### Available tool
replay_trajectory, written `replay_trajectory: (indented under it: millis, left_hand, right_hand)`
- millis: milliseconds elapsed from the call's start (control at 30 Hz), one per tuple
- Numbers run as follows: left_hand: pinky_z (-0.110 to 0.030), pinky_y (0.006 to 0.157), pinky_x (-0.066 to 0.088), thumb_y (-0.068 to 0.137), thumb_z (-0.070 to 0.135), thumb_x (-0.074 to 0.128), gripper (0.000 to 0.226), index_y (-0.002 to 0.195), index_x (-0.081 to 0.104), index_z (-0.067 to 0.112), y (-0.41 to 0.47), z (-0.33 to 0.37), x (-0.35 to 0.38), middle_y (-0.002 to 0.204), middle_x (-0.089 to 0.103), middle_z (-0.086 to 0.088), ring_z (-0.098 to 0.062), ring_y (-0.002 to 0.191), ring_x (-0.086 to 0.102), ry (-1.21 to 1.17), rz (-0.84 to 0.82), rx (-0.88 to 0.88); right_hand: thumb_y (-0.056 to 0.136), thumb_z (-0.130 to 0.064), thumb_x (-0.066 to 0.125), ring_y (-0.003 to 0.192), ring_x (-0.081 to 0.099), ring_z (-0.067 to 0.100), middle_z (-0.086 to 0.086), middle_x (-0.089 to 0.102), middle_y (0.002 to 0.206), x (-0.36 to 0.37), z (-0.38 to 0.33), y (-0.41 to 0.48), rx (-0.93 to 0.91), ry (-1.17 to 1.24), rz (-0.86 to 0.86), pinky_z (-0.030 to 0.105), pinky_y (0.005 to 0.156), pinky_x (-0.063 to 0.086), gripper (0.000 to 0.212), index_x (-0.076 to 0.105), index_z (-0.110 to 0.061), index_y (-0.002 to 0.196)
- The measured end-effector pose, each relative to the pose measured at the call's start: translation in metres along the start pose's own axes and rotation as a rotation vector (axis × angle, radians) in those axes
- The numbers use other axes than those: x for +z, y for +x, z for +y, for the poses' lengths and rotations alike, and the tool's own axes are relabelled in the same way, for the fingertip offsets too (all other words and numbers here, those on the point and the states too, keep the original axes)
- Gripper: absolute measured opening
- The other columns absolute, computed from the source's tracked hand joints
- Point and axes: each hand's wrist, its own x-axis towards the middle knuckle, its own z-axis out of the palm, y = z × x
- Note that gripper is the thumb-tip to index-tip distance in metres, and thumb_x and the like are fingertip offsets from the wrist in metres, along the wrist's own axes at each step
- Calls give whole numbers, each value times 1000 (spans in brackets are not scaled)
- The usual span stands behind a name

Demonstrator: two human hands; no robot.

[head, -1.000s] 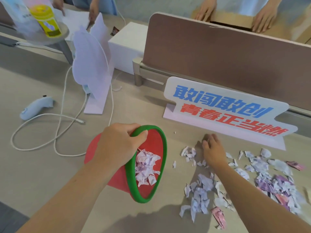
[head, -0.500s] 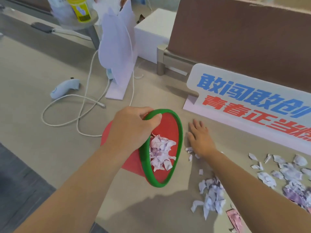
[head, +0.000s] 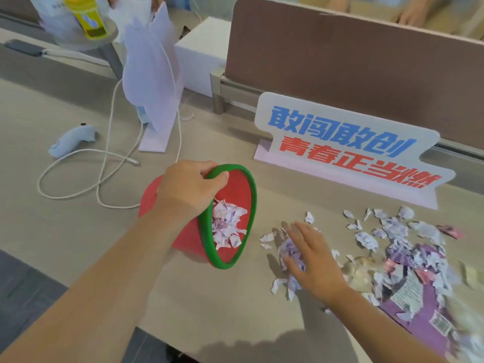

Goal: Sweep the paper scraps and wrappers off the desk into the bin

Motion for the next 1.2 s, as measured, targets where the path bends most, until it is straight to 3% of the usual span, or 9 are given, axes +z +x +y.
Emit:
replay_trajectory:
  millis: [133, 333, 500, 633, 733, 833, 1000, 1100, 1200]
  left_hand:
    - [-42, 77, 54, 82, 37, 62, 27, 86, 74, 14, -9, 1, 3, 82, 75, -9, -24, 82, 69, 57, -35, 21]
    - [-41, 68, 52, 78, 44, 58, 33, 86, 74, 15, -15, -10, -1, 69, 70, -9, -24, 71, 66, 101, -53, 50]
    - [-43, 65, 53, 80, 45, 59, 30, 81, 73, 18, -16, -15, -6, 63, 67, -9, -23, 64, 62, 77, -19, 61]
    - [-39, 70, 54, 82, 41, 62, 19, 84, 75, 28, -18, -18, -9, 65, 70, -3, -16, 68, 65, 44, 20, 29]
    - [-34, 73, 54, 81, 41, 64, 14, 73, 72, 34, -18, -23, -14, 70, 72, -1, -13, 70, 65, 9, 38, -30]
    - [-11, 65, 46, 80, 35, 68, 28, 53, 62, 39, -16, -24, -20, 77, 73, -5, -12, 65, 61, -85, 72, -68]
    - [-6, 62, 42, 80, 33, 70, 27, 60, 66, 51, -16, -23, -29, 82, 74, -8, -6, 63, 57, -176, 108, -51]
    - [-10, 62, 44, 80, 35, 69, 36, 49, 63, 52, -17, -26, -30, 75, 71, -9, -13, 62, 60, -197, 70, -35]
    - [-6, 56, 39, 81, 32, 70, 28, 56, 56, 34, -17, -28, -28, 64, 56, -2, -6, 58, 47, -190, 58, -33]
  right_hand:
    - [67, -76, 48, 143, -1, 34, 16, 9, 155, 29, 1, -29, 104, -198, -55, 53, 114, 10, 97, 10, -32, 145]
    - [67, -80, 35, 140, -24, 31, 8, -14, 156, 48, -13, 15, 216, -241, -50, 49, 112, -10, 95, -2, -38, 144]
    - [81, -61, 40, 141, 16, 38, 8, 23, 153, 57, -27, 53, 35, -233, -43, 52, 111, 17, 63, 30, -34, 137]
    - [83, -36, 49, 103, 51, 32, 6, 58, 114, 65, -23, 54, -78, -178, 129, 39, 84, 44, 25, 55, -22, 103]
    - [79, -24, 48, 72, 56, 31, 5, 61, 89, 68, -21, 57, -169, -195, 156, 34, 62, 44, 12, 51, -18, 88]
    - [72, -21, 65, 57, 59, 27, 3, 61, 74, 65, -21, 66, -218, -299, 40, 27, 44, 41, 21, 47, -17, 84]
    - [89, -7, 39, 72, 49, 30, 11, 51, 94, 40, -46, 93, 169, -144, -192, 35, 61, 38, 9, 46, -10, 95]
    - [83, 2, 36, 68, 43, 26, 4, 49, 76, 14, -77, 93, 404, 289, 118, 36, 59, 35, 18, 41, -13, 76]
    - [87, -1, 37, 64, 45, 12, -8, 48, 68, -4, -134, 80, 216, 536, 262, 28, 60, 38, 31, 40, -26, 68]
